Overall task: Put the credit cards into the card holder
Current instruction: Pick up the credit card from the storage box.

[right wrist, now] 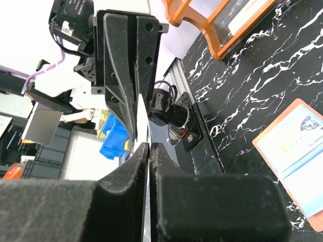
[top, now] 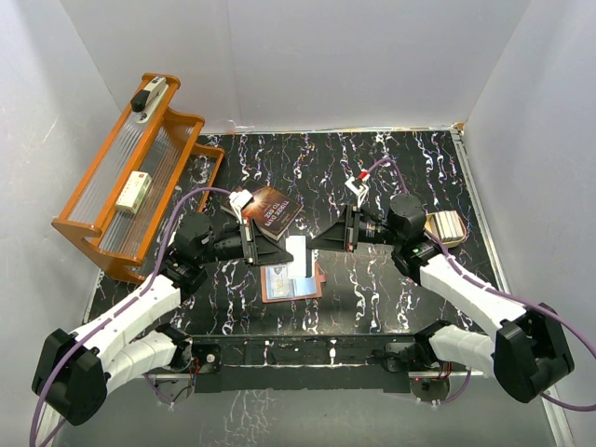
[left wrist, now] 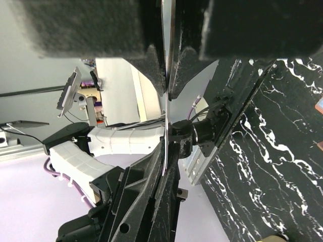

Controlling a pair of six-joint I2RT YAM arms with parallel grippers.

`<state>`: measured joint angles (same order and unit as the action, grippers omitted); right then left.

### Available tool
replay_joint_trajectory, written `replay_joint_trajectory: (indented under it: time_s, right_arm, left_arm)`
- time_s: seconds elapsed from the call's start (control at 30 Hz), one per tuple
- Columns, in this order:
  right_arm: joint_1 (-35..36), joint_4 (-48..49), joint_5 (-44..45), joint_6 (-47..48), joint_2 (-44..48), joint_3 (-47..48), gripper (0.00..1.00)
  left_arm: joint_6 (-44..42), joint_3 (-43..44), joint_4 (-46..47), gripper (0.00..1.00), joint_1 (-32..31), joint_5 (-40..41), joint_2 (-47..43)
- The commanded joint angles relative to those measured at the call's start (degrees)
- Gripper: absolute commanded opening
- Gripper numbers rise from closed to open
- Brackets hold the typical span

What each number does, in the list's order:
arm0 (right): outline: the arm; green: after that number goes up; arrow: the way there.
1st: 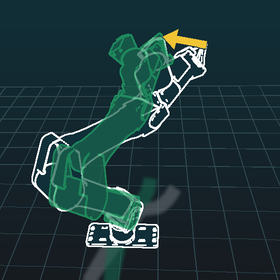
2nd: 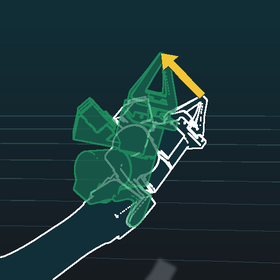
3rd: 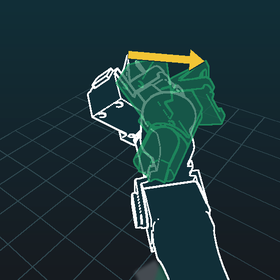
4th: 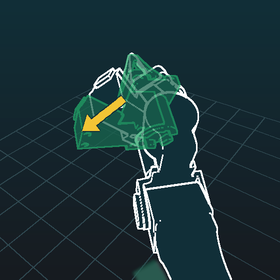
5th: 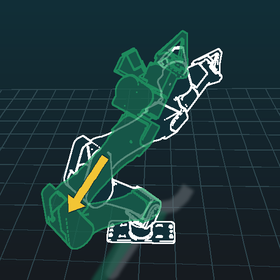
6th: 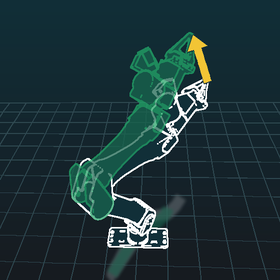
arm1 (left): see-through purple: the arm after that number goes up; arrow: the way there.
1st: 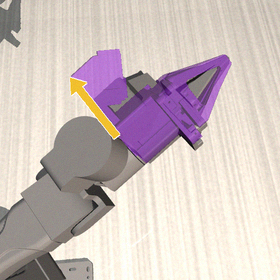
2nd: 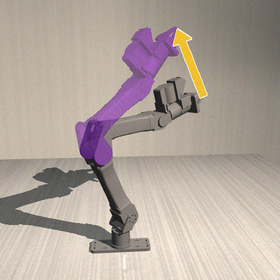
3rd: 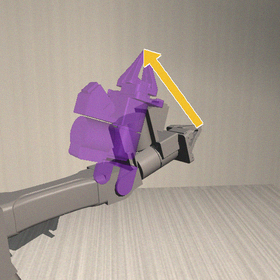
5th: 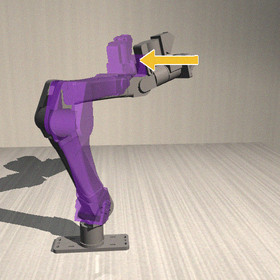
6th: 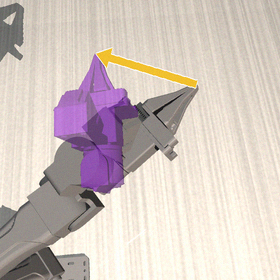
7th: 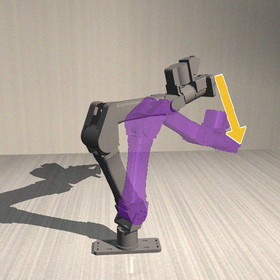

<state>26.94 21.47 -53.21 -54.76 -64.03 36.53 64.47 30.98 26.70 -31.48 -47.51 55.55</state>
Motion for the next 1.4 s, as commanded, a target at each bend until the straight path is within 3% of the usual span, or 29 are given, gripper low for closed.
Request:
replay_joint_trajectory:
  time_s: [0.0, 0.5, 0.57, 0.73, 1.07, 1.13, 1.27, 1.37]
  right_arm:
    - [-1.0, -1.9, -1.0, 3.3, 2.7, -1.6, 0.00]
    - [-3.4, -4.7, -4.4, 5.6, 3.3, -0.9, 0.00]
    - [-3.2, -2.9, -3.2, 3.1, 4.2, -1.4, 0.16]
    - [-1.9, 2.5, 2.0, -3.4, 7.0, -4.5, 0.35]
    - [2.5, 7.6, 7.6, -9.1, 6.0, -5.8, 0.42]
    - [3.6, 8.8, 8.9, -10.0, 5.2, -6.1, 0.39]
    - [4.3, 10.8, 8.9, -10.7, 4.0, -7.1, 0.10]
    - [4.1, 6.3, 10.7, -5.9, 5.5, -6.7, 0.00]
  left_arm:
    - [2.4, 0.0, 9.5, 0.00, 0.0, -4.6, -2.6]
    - [1.4, -0.5, 8.7, 0.00, 0.0, -5.5, -2.8]
    - [1.5, -0.9, 9.6, 0.00, 0.1, -4.9, -2.7]
    - [3.6, -1.8, 14.1, 0.00, 0.1, -4.1, -1.0]
    - [2.7, -1.1, 14.0, 0.00, 0.0, -3.3, 1.0]
    - [2.1, -1.2, 13.4, 0.00, 0.1, -3.0, 1.2]
    - [1.2, -1.6, 11.9, 0.00, 0.0, -1.8, 0.6]
    - [-0.7, -1.2, 7.3, 0.00, 0.0, -0.7, -1.1]
